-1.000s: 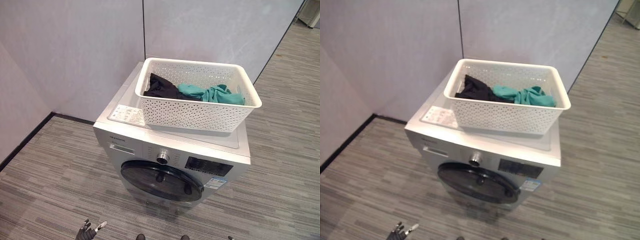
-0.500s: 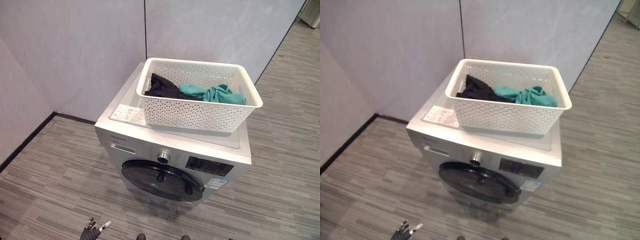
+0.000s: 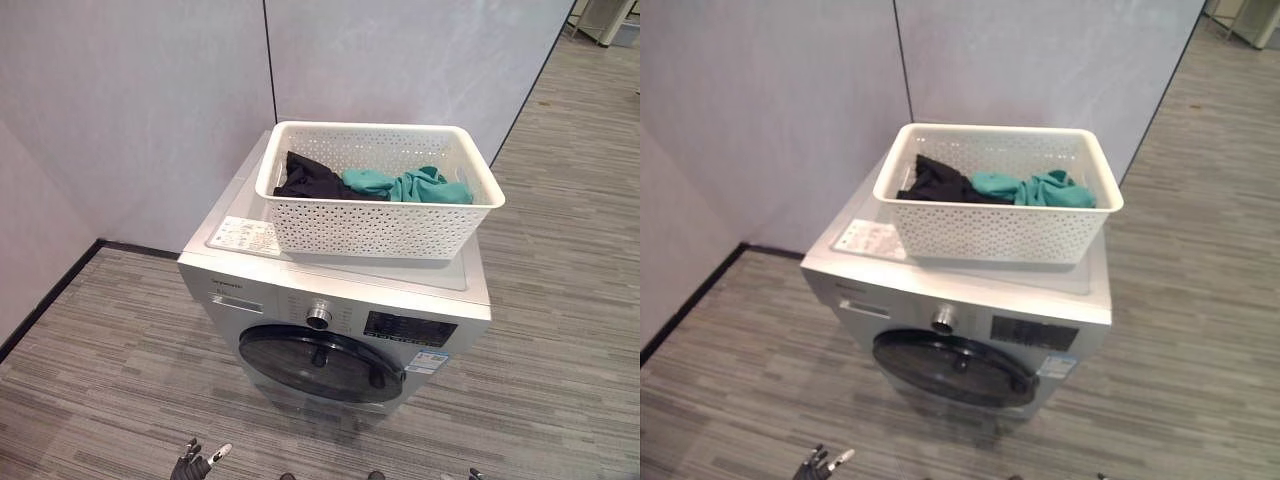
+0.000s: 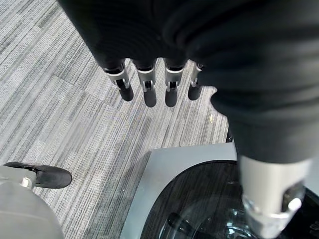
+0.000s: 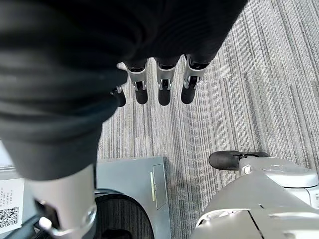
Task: Grab the laundry basket,head to the washer,open it,put in the laundry and shut it.
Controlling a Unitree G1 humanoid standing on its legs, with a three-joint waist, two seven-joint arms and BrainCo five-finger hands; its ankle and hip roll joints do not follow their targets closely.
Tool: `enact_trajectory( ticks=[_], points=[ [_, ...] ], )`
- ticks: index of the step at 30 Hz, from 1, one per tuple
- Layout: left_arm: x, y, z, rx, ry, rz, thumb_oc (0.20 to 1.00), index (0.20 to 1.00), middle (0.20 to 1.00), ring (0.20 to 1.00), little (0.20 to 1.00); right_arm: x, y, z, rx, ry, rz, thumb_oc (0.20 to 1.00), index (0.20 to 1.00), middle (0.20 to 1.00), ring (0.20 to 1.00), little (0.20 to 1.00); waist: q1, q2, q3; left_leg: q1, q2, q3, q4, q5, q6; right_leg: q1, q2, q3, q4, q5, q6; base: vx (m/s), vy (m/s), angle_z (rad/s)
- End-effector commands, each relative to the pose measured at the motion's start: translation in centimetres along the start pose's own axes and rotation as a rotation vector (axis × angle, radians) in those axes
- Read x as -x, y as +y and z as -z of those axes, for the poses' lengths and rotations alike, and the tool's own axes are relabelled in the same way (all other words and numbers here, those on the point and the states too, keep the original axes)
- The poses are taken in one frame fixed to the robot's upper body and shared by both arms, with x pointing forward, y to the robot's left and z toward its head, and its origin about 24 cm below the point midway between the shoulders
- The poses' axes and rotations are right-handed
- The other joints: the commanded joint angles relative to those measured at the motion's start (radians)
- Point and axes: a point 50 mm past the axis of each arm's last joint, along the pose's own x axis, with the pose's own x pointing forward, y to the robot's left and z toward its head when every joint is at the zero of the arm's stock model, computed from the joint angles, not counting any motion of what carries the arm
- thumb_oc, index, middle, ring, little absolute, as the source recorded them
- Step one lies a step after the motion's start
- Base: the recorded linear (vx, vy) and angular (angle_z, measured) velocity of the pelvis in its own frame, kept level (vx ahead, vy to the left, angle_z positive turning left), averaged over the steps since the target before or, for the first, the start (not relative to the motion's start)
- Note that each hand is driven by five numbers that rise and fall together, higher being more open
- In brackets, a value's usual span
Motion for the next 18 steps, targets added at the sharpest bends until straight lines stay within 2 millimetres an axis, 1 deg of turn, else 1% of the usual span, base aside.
enact_trajectory(
  ticks=[1,7,8,13,15,17,18],
  points=[
    [-1.5,-1.6,-2.1,-0.127,-0.007,0.016,1.0,1.0,1.0,1.0,1.0,-2.1,3.9,-7.3,0.129,-0.18,-0.183,1.0,1.0,1.0,1.0,1.0,0.066,-0.015,-0.029,-0.026,0.071,0.052,0.009,-0.027,-0.028,0.022,-0.034,0.017,0.007,-0.076,0.045,0.0,0.009,-0.23],
    [-1.4,-1.7,-1.8,-0.131,0.004,0.019,1.0,1.0,1.0,1.0,1.0,-2.1,3.6,-6.9,0.106,-0.169,-0.158,1.0,1.0,1.0,1.0,1.0,0.057,-0.008,-0.031,-0.031,0.064,0.042,0.009,-0.027,-0.031,0.025,-0.036,0.011,0.007,-0.08,0.046,0.0,0.016,0.06],
    [-1.2,-1.5,-1.3,-0.137,0.024,0.015,1.0,1.0,1.0,1.0,1.0,-2.1,3.5,-6.8,0.107,-0.166,-0.153,1.0,1.0,1.0,1.0,1.0,0.057,-0.005,-0.032,-0.03,0.064,0.038,0.009,-0.029,-0.031,0.028,-0.035,0.012,0.007,-0.083,0.045,0.0,0.015,0.2],
    [-1.1,-1.2,-0.8,-0.129,0.044,0.001,1.0,1.0,1.0,1.0,1.0,-2.1,3.4,-6.9,0.109,-0.173,-0.141,1.0,1.0,1.0,1.0,1.0,0.061,-0.004,-0.033,-0.022,0.065,0.038,0.009,-0.032,-0.033,0.037,-0.034,0.01,0.007,-0.085,0.044,0.0,0.003,0.03],
    [-1.1,-1.1,-0.7,-0.124,0.044,-0.004,1.0,1.0,1.0,1.0,1.0,-2.1,3.4,-7.3,0.133,-0.187,-0.134,1.0,1.0,1.0,1.0,1.0,0.064,-0.005,-0.031,-0.018,0.067,0.037,0.009,-0.032,-0.034,0.04,-0.033,0.011,0.007,-0.085,0.043,0.0,0.0,0.0],
    [-1.1,-0.8,-0.8,-0.128,0.042,-0.014,1.0,1.0,1.0,1.0,1.0,-2.0,3.4,-8.4,0.18,-0.23,-0.135,1.0,1.0,1.0,1.0,1.0,0.069,-0.007,-0.029,-0.017,0.069,0.035,0.009,-0.03,-0.035,0.041,-0.032,0.01,0.007,-0.086,0.042,-0.02,-0.04,0.0],
    [-1.1,-0.7,-1.0,-0.131,0.031,-0.018,1.0,1.0,1.0,1.0,1.0,-1.9,3.5,-9.4,0.231,-0.27,-0.137,1.0,1.0,1.0,1.0,1.0,0.072,-0.01,-0.028,-0.019,0.071,0.034,0.009,-0.028,-0.037,0.04,-0.03,0.009,0.007,-0.089,0.041,-0.02,-0.034,0.01]
  ],
)
